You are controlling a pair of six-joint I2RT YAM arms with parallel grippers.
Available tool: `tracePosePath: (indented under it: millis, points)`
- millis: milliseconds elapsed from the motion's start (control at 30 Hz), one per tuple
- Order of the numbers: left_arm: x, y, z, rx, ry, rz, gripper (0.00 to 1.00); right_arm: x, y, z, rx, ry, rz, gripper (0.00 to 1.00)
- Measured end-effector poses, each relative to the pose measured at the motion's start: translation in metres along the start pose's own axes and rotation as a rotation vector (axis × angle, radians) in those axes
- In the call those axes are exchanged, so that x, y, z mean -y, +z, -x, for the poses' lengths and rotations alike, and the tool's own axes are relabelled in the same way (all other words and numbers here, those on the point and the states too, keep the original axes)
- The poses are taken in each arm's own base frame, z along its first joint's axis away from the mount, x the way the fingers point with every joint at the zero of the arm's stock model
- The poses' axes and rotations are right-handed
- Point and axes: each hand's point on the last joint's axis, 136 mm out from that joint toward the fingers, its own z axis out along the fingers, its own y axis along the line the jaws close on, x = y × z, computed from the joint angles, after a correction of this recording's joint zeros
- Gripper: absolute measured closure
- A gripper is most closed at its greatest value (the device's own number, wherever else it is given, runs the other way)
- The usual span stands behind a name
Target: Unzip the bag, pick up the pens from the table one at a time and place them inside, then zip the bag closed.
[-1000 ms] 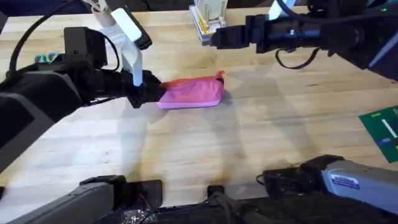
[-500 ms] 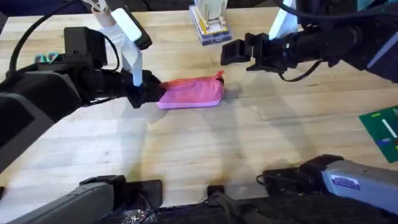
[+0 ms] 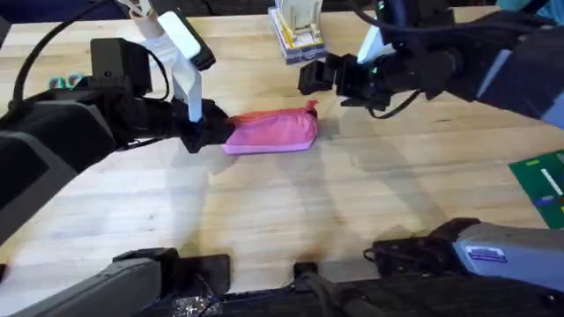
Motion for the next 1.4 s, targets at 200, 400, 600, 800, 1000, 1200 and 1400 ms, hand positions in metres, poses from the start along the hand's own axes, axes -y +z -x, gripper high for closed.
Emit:
tracePosePath:
  millis: [200, 400, 600, 800, 1000, 1200, 1400]
  points:
    - [0.0, 0.0, 0.0, 0.0, 0.0, 0.0, 0.959, -0.01, 0.019, 0.001, -0.004, -0.012, 0.024, 0.004]
    - [0.0, 0.0, 0.0, 0.0, 0.0, 0.0, 0.959, -0.008, 0.033, -0.004, -0.037, -0.001, 0.021, 0.004]
    - [0.0, 0.0, 0.0, 0.0, 0.0, 0.0, 0.959, -0.012, 0.035, -0.005, -0.039, -0.004, 0.035, 0.011]
    - [0.0, 0.0, 0.0, 0.0, 0.0, 0.0, 0.959, -0.015, 0.035, -0.006, -0.042, -0.005, 0.046, 0.029]
    - [0.0, 0.0, 0.0, 0.0, 0.0, 0.0, 0.959, -0.021, 0.042, -0.008, -0.052, -0.015, 0.065, 0.143]
    - [0.0, 0.0, 0.0, 0.0, 0.0, 0.0, 0.959, -0.022, 0.043, -0.008, -0.055, -0.013, 0.07, 0.552]
    - [0.0, 0.0, 0.0, 0.001, 0.0, -0.001, 0.959, -0.022, 0.043, -0.008, -0.056, -0.009, 0.069, 0.968]
